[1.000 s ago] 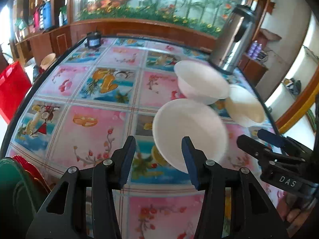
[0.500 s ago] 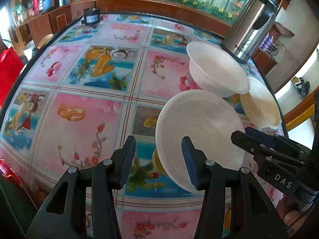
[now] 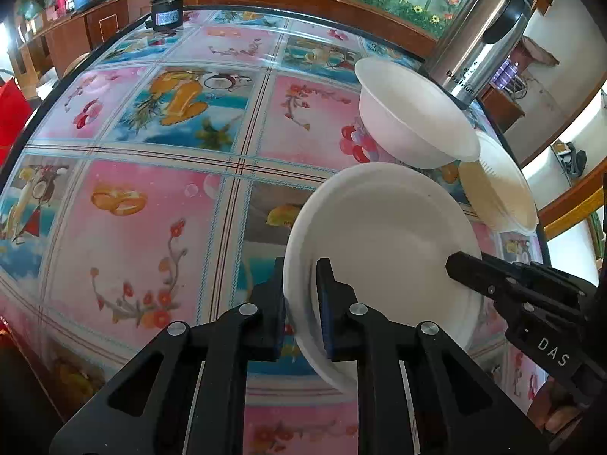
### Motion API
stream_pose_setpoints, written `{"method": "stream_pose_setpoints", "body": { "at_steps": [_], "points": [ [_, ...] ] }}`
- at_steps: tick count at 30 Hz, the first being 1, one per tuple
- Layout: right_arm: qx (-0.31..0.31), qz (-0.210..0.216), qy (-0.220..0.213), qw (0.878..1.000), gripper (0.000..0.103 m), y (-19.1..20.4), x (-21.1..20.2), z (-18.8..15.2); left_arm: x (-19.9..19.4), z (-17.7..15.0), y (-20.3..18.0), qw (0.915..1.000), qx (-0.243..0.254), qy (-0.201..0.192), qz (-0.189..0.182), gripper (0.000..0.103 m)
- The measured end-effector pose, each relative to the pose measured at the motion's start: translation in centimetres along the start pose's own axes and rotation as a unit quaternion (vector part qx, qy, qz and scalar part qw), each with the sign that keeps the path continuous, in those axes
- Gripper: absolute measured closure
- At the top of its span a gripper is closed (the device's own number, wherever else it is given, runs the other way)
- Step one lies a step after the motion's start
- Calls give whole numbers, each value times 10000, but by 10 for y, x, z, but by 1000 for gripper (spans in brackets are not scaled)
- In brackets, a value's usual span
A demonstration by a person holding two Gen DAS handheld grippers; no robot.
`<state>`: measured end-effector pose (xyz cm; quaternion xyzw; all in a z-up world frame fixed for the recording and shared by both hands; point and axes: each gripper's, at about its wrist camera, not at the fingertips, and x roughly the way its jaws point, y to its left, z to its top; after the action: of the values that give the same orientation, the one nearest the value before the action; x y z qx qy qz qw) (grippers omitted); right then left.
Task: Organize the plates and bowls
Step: 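Lift the white plate with the left tool and carry it toward the basin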
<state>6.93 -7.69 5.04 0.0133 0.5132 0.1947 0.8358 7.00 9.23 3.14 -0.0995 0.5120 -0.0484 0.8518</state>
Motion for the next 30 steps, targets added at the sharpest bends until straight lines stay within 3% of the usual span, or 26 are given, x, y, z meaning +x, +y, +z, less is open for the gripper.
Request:
{"method": "stream_pose_setpoints", "body": {
  "at_steps": [15, 30],
  "points": [
    [-178, -15, -190, 9997, 91, 27, -38, -30, -54, -36, -8, 9980, 354, -452, 263, 89],
    [-657, 184, -469, 9966, 88, 90, -72, -48, -133, -71, 27, 9928, 237, -1087, 440, 89]
  ]
}}
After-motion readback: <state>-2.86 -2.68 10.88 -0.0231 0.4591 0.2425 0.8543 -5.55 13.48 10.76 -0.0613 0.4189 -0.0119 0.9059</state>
